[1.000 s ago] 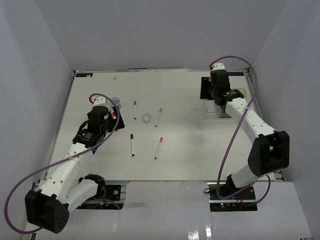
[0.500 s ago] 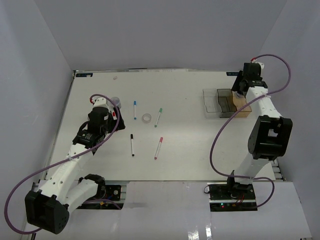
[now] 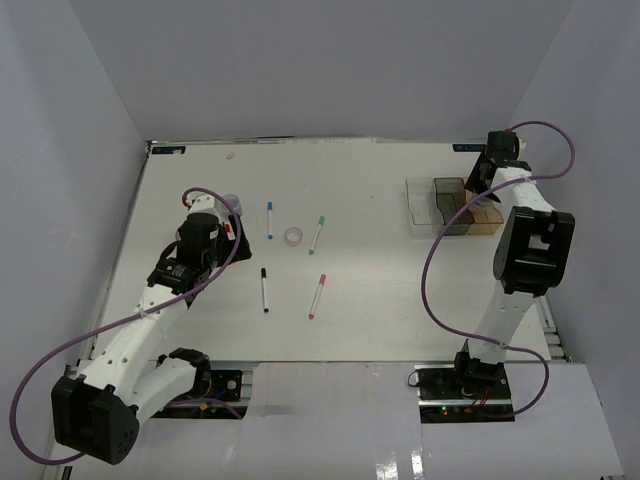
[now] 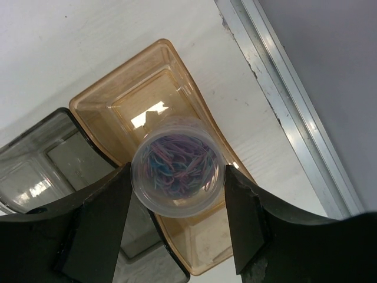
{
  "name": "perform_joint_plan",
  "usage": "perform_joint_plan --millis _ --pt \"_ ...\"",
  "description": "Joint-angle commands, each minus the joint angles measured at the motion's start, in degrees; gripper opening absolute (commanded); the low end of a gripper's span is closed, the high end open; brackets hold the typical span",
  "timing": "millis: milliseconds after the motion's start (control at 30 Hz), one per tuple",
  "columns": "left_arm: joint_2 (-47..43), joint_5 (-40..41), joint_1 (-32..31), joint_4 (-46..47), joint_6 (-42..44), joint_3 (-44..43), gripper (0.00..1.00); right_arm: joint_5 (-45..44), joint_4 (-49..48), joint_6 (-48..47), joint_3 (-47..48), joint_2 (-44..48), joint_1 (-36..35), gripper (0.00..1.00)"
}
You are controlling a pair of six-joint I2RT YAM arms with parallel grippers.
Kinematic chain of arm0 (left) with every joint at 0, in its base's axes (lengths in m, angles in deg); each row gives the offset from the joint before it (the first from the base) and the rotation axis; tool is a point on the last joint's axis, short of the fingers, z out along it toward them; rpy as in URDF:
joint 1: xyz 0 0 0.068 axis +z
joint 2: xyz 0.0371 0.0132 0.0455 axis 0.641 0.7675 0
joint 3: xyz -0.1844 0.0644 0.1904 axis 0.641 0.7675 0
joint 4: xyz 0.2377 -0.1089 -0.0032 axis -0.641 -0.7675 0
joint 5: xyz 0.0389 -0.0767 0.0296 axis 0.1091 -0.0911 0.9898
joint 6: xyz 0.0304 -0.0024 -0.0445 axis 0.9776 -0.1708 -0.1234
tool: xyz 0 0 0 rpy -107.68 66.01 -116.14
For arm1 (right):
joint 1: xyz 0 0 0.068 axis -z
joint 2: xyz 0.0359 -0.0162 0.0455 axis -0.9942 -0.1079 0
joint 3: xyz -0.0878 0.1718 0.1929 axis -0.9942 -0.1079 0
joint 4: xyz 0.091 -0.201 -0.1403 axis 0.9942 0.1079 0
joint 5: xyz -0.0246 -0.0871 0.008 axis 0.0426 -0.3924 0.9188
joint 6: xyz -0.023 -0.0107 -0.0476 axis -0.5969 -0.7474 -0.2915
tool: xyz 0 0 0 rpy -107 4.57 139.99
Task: Sort the stationery into containers
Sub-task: Place the stationery in the storage box.
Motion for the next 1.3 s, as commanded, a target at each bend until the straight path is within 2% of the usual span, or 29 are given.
perform_joint_plan --millis 0,333,600,833,1033,1200,1267 --pt "0.0 -0.7 0.2 0.9 0.4 0.2 0.98 -0.1 -1.7 1.6 4.3 -1.4 0.5 0.47" --pt "0.5 -0.8 0.1 0.9 0.5 0.3 0.98 0.4 -1.7 3.2 7.6 -5.5 0.6 0.57" --pt "0.8 -0.8 0.2 1.0 0.5 0.3 0.98 0.8 -1.7 3.4 7.9 -6.6 0.6 0.74" --pt "0.8 -0.7 0.2 1.0 0.5 0.4 0.98 1.2 -1.7 3.5 8.3 -5.2 0.6 0.79" --pt "0.8 -0.6 0.2 1.2 0.4 0.5 0.98 3.0 -1.6 3.1 6.1 2.0 0.5 0.80" --pt "1.9 -0.3 0.2 1.1 -0.1 0.0 0.98 6.9 -2.6 1.2 0.5 14.1 0.0 0.89" --pt "3.7 -0.2 0.3 1.0 -0.4 -0.7 0.98 9.2 -3.3 0.9 -4.7 21.1 -0.3 0.91"
